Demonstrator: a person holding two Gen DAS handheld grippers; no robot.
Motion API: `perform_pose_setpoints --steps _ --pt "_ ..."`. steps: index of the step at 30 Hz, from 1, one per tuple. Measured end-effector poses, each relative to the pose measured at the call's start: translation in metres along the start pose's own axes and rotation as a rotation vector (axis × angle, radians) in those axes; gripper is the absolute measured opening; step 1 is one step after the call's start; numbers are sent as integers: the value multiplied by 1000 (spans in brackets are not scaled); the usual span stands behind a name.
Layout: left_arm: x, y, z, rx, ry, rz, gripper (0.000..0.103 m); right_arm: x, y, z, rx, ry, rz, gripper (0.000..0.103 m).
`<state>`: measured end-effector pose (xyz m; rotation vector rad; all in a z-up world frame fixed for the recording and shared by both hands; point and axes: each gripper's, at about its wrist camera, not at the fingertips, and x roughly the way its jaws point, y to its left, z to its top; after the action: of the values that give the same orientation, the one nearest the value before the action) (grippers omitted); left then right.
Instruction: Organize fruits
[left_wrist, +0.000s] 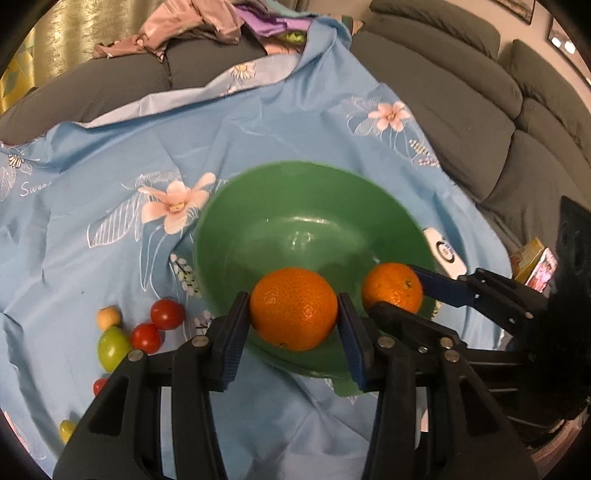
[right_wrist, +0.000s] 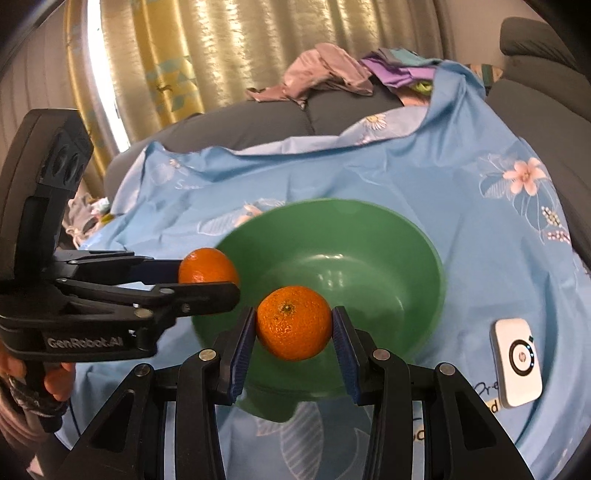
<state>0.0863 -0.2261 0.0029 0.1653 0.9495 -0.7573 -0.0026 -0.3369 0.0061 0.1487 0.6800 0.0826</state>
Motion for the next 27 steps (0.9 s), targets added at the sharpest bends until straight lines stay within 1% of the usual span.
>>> perform_pose_setpoints --steps 3,4,5,6,7,8,9,11,13,15,19,21,24,27 --pt "5 3 -1 -11 17 5 47 1 -4 -3 14 15 -2 43" --pt "3 4 -1 -17 10 1 50 1 -5 -4 14 20 -7 43" --pt "0 4 0 -20 4 -2 59 1 -5 -5 15 24 -10 43" --pt "-4 5 0 -21 -5 -1 65 1 -6 -5 19 29 -17 43" --pt "-9 6 0 -24 -20 7 77 0 -6 -4 21 25 -19 43" --pt "-13 6 -1 -28 -33 11 79 -2 -6 -4 23 22 -19 44" --pt "-18 9 -1 -38 -43 13 79 -5 -6 -3 28 14 -19 46" --pt "-28 16 -5 -59 -54 21 81 -10 -8 -1 39 0 -22 48" --pt "-42 24 -13 -80 -72 46 84 -20 -11 1 48 -21 -33 48" --pt "-55 33 -24 -100 -80 81 85 -26 -12 1 58 -33 -40 48" --pt "-88 63 -59 -174 -89 173 86 -35 -11 0 72 -35 -29 48" --pt "-103 75 -76 -210 -97 216 86 -37 -5 -1 65 -33 -25 48" --pt "-126 94 -106 -267 -97 290 87 -40 7 0 45 -32 2 48" --pt "-145 110 -131 -320 -96 332 87 -43 21 0 20 -33 25 48"
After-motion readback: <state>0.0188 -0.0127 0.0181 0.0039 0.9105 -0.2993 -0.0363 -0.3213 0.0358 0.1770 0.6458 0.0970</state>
